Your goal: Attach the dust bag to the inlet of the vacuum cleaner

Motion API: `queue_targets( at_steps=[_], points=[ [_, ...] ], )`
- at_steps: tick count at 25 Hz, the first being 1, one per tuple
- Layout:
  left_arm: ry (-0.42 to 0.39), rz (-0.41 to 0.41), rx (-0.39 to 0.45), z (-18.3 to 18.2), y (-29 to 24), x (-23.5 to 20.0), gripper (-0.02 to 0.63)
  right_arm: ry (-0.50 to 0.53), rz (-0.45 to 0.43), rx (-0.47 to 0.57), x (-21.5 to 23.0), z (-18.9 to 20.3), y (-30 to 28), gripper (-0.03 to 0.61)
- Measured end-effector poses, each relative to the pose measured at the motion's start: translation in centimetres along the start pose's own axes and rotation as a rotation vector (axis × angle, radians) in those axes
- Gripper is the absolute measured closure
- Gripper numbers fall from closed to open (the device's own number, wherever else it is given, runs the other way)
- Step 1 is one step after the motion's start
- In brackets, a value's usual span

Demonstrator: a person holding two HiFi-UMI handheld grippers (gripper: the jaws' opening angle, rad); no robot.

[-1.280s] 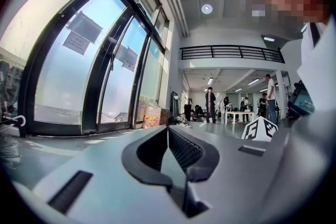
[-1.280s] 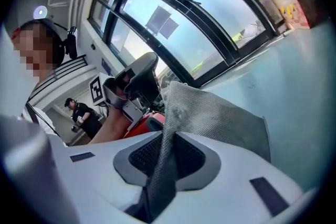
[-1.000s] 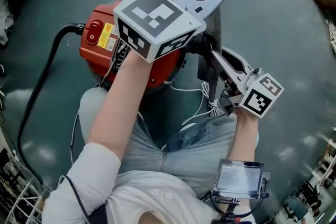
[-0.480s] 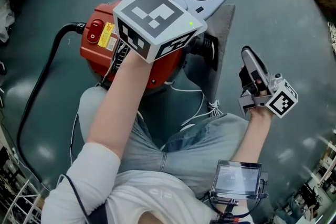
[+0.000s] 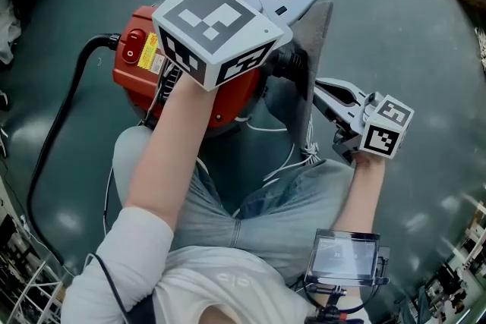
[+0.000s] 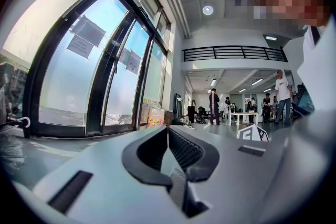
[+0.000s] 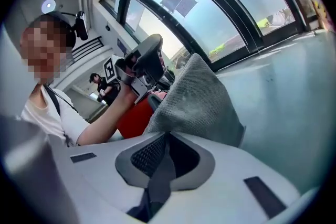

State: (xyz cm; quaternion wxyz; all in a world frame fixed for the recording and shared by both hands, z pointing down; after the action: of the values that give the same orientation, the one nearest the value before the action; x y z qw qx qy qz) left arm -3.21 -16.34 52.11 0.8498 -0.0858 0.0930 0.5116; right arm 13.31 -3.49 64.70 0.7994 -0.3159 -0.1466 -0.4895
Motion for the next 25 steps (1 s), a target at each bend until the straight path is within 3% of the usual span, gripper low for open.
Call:
queue_targets(
  at_steps=[5, 11, 25],
  points=[
    [0.001, -0.005, -0.002, 0.2, 0.0, -0.1, 0.597, -0.011, -0.001, 0.026, 0.2, 0.3, -0.3, 0.545],
    [-0.002, -0.004, 0.001, 0.0, 0.0, -0.1, 0.597, 0.057, -0.063, -0.03, -0.5, 0.6, -0.1, 0.546],
    [-0.002, -0.003, -0.001, 0.0, 0.1, -0.1, 0.597, 0.01, -0.169, 0.007, -0.9, 0.4, -1.3, 0.568]
  ],
)
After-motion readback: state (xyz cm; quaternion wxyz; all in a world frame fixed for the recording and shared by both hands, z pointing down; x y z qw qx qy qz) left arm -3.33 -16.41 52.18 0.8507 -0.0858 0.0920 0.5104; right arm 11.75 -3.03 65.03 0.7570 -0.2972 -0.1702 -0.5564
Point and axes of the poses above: the fingertips, and each gripper's own axes: y backward along the fingers, x to its right, z out of its underside, the point moved 8 cm from there along y, backward along the fingers, and after that the axes turned 8 degrees about y, right-handed, at the moved point
